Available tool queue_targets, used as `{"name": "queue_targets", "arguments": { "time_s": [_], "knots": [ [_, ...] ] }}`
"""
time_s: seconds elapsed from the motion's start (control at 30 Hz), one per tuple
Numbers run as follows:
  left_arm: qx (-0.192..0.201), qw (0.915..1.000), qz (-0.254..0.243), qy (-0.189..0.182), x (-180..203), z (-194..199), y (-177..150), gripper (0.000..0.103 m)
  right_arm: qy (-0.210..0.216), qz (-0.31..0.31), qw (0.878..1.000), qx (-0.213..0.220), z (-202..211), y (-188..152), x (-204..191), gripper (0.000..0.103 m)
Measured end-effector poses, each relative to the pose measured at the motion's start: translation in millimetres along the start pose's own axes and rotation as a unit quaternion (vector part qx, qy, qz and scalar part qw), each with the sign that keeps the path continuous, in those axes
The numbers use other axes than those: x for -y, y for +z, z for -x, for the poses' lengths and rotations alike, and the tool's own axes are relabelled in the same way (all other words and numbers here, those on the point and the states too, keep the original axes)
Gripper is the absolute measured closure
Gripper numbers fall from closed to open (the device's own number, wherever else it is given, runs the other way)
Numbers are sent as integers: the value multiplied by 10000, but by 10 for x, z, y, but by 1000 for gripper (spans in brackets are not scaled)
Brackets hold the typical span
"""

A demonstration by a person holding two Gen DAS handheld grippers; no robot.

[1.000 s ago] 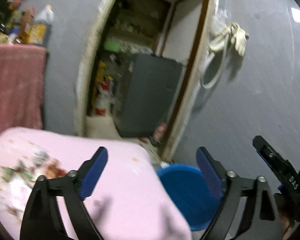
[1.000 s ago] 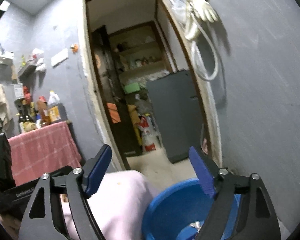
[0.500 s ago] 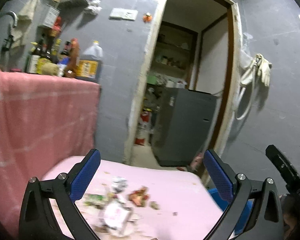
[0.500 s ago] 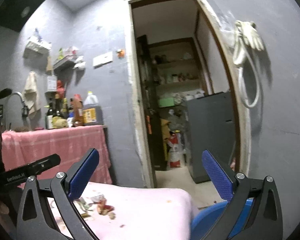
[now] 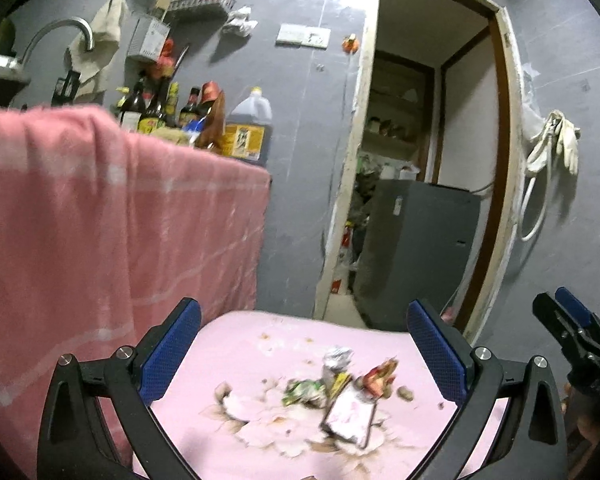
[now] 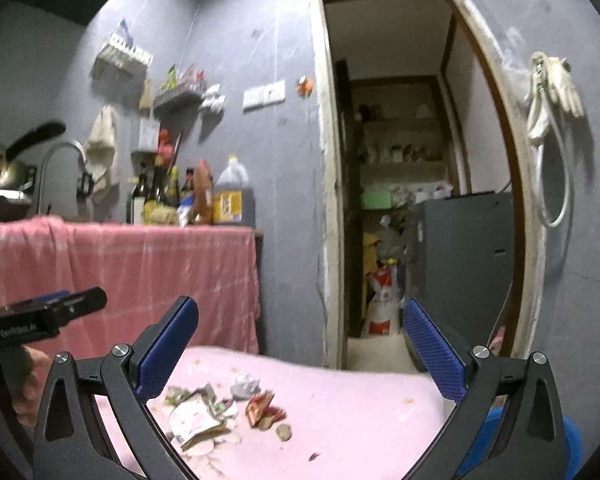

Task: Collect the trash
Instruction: 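Move both grippers back over the trash pile on the table, then grasp a brown scrap with the right gripper while the left gripper grasps a yellow-labelled packet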

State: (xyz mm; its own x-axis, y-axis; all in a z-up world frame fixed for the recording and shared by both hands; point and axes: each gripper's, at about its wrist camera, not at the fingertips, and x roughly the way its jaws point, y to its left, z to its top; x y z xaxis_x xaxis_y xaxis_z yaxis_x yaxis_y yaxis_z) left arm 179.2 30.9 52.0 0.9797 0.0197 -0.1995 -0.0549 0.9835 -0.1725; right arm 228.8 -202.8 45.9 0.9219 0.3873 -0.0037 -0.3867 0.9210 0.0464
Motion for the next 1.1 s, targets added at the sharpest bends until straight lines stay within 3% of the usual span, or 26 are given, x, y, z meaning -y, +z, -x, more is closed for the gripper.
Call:
{"name": "queue_targets", "arguments": {
  "time_s": [0.33, 0.57, 0.63, 0.7, 0.87, 1.1],
  "knots": [
    [-943, 9953, 105, -173, -107, -324, -329, 2, -154, -71, 9916, -1284, -433, -315, 86, 0],
    [-1680, 9850, 222, -322, -122, -591, -509, 3, -132, -97, 9825, -1856, -613, -484, 134, 1],
    [-1833, 9818, 290, -398, -129, -645, -512, 3, -79, -38, 9787, -2051, -672, -551, 117, 8],
    [-1963, 9784, 359, -546, -135, -707, -542, 5, -25, 2, 9743, -2251, -729, -613, 103, 21],
    [-2297, 9688, 354, -866, -89, -826, -575, 36, 111, 83, 9638, -2662, -876, -755, 79, 46],
    [-2614, 9568, 414, -1204, -43, -928, -641, 66, 318, 203, 9468, -3196, -1067, -908, 27, 58]
  ]
}}
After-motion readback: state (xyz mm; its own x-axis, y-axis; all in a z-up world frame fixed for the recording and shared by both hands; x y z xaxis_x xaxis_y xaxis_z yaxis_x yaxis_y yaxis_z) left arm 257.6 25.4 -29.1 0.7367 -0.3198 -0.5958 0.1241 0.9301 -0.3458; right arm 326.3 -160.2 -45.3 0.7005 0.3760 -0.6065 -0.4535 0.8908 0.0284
